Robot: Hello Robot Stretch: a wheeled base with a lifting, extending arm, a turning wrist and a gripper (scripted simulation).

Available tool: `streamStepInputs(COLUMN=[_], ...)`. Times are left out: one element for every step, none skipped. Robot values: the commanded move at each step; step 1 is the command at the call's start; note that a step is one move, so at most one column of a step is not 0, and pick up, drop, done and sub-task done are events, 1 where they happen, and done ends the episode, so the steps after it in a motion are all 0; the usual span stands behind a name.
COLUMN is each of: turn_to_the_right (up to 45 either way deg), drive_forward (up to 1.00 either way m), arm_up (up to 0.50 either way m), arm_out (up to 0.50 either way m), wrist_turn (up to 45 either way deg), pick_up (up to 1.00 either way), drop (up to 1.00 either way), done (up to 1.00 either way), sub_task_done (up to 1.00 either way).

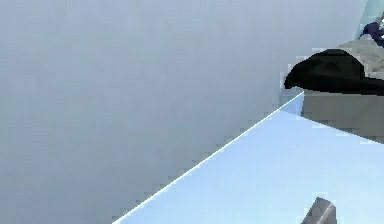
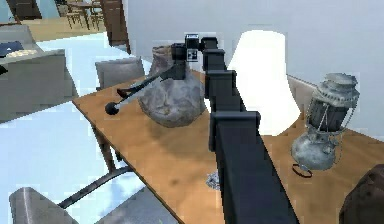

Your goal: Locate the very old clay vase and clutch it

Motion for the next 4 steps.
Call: streamStepInputs(turn_to_the_right=[0.0,0.0,0.0,0.0], drive_forward=[0.00,0.00,0.00,0.00], arm_up=[0.00,0.00,-0.16,0.00], arm_out=[0.00,0.00,0.00,0.00], wrist_turn=[45.0,18.0,0.0,0.0], pick_up=[0.00,0.00,0.00,1.00], drop=[0.00,0.00,0.00,0.00], done=[0.00,0.00,0.00,0.00], sub_task_done=[0.00,0.00,0.00,0.00])
